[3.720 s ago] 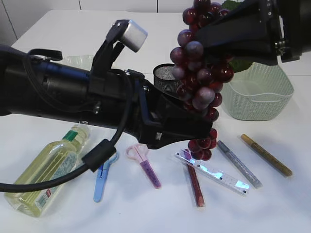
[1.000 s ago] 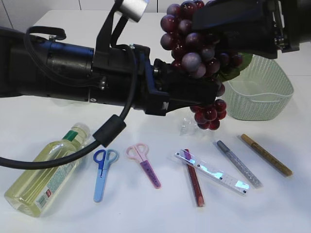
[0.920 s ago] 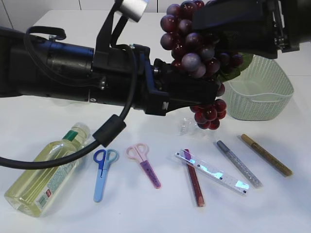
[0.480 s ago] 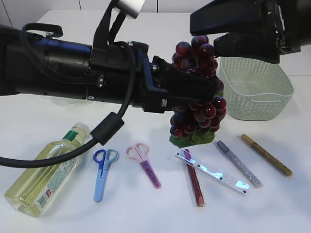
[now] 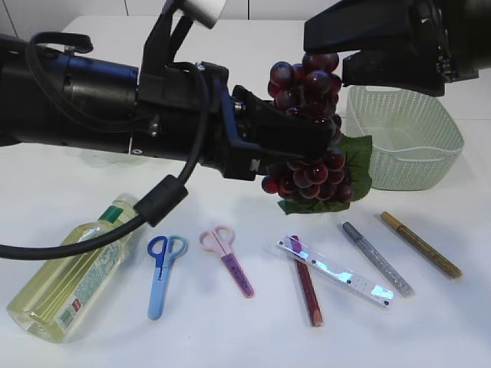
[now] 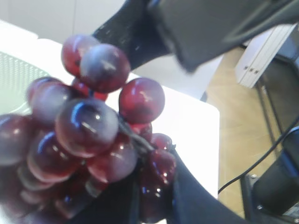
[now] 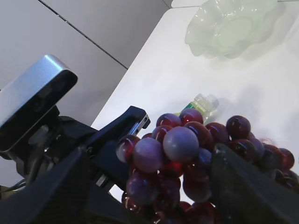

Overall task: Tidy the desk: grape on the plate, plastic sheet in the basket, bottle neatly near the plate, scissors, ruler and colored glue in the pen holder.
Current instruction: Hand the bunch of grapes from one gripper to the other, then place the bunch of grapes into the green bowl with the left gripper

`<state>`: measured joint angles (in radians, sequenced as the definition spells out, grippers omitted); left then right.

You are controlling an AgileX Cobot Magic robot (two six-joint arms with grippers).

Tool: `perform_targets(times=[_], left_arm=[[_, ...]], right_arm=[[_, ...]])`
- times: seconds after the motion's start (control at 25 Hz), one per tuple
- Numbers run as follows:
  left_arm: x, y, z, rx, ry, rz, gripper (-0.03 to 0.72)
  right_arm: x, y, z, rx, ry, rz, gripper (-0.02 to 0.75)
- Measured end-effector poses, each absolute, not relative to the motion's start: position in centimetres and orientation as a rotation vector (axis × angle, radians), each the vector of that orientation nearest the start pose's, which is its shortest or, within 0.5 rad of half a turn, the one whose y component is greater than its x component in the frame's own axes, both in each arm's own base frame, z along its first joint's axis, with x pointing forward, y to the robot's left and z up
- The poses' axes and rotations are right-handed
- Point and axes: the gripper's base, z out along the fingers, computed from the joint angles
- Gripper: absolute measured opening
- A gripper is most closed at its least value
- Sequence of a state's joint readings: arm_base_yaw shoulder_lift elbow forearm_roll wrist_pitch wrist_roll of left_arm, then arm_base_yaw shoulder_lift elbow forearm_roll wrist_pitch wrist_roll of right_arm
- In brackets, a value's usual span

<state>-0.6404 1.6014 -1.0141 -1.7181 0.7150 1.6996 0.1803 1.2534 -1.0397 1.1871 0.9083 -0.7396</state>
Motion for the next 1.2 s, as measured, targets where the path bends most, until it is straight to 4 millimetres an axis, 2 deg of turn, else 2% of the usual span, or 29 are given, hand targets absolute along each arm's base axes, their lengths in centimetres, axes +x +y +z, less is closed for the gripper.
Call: perform_targets(times=[0.6, 0.96, 1.2], left_arm=[[24.9, -24.5, 26.8, 0.986, 1.866, -0.992, 0.062], [27.6, -21.2, 26.6, 0.815, 1.966, -0.957, 0.062], [28.5, -19.5, 26.3, 0.764, 2.032, -0.928, 0.062]], right_arm=[[24.0, 10.8, 35.9, -0.390, 2.094, 1.064, 0.605], [24.5, 9.7, 35.3, -0.409, 2.134, 0.920, 0.595], [24.6, 9.1, 34.6, -0.450, 2.184, 0.792, 0.595]])
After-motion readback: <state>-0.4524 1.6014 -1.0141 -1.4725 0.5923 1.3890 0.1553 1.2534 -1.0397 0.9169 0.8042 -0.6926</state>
